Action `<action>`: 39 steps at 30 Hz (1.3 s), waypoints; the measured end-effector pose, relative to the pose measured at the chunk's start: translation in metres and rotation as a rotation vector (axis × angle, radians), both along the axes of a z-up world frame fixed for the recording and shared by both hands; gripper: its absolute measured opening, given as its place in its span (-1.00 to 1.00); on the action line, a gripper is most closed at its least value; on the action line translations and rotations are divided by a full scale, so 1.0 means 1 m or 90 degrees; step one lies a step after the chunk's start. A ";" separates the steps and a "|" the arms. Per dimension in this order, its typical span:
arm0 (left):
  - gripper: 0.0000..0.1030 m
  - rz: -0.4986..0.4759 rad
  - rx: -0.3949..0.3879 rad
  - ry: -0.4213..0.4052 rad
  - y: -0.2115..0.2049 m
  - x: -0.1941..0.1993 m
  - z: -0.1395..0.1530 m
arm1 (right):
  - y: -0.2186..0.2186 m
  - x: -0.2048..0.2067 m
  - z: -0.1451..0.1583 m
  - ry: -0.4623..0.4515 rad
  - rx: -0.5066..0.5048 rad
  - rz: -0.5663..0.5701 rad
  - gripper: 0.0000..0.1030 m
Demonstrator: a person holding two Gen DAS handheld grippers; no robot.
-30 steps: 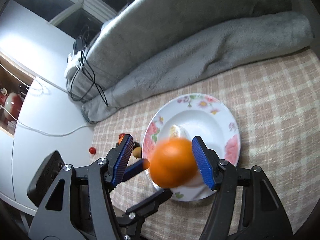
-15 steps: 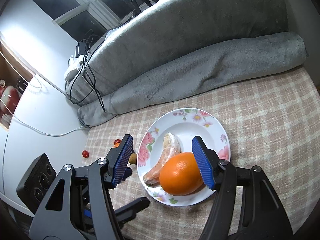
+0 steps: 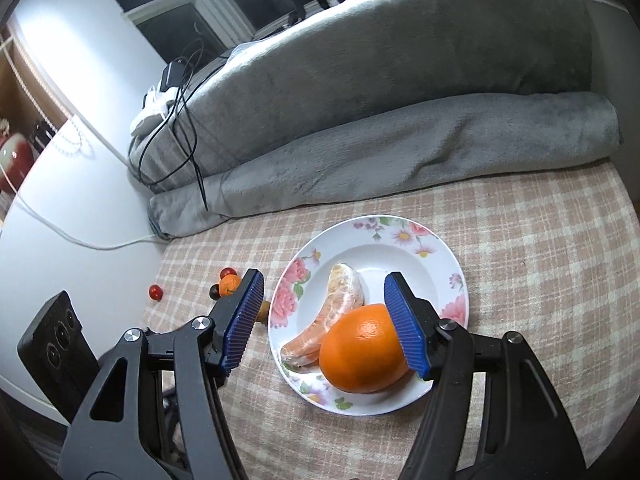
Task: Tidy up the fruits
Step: 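Set the large orange beside the pomelo on the plate, open left tool, then move the left tool to the small mandarin and close on it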
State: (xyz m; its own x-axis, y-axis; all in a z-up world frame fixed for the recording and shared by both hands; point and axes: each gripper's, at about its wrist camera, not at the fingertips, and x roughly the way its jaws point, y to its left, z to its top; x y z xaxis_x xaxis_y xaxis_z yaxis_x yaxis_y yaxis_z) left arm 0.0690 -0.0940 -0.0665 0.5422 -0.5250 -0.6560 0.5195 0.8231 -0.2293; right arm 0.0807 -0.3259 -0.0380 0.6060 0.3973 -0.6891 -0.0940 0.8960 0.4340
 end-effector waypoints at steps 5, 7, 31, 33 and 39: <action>0.16 0.040 0.015 -0.013 0.033 -0.007 -0.002 | 0.014 0.001 0.000 -0.005 -0.023 0.022 0.45; 0.16 0.053 0.023 -0.015 0.043 -0.009 -0.003 | 0.019 0.001 0.000 -0.011 -0.030 0.030 0.50; 0.18 0.102 0.023 0.046 0.096 -0.009 -0.043 | 0.091 0.033 -0.010 0.009 -0.048 0.142 0.50; 0.18 0.100 0.020 0.052 0.098 -0.007 -0.045 | 0.100 0.039 -0.014 0.019 -0.043 0.156 0.50; 0.18 0.094 0.018 0.063 0.097 -0.004 -0.050 | 0.123 0.055 -0.028 0.056 -0.025 0.187 0.50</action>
State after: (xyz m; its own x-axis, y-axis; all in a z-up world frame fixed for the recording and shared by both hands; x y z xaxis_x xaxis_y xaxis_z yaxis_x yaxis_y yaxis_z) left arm 0.0654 0.0029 -0.1162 0.5439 -0.4247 -0.7237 0.3687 0.8957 -0.2486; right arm 0.1358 -0.2029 -0.0656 0.4070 0.5192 -0.7515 -0.3153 0.8520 0.4179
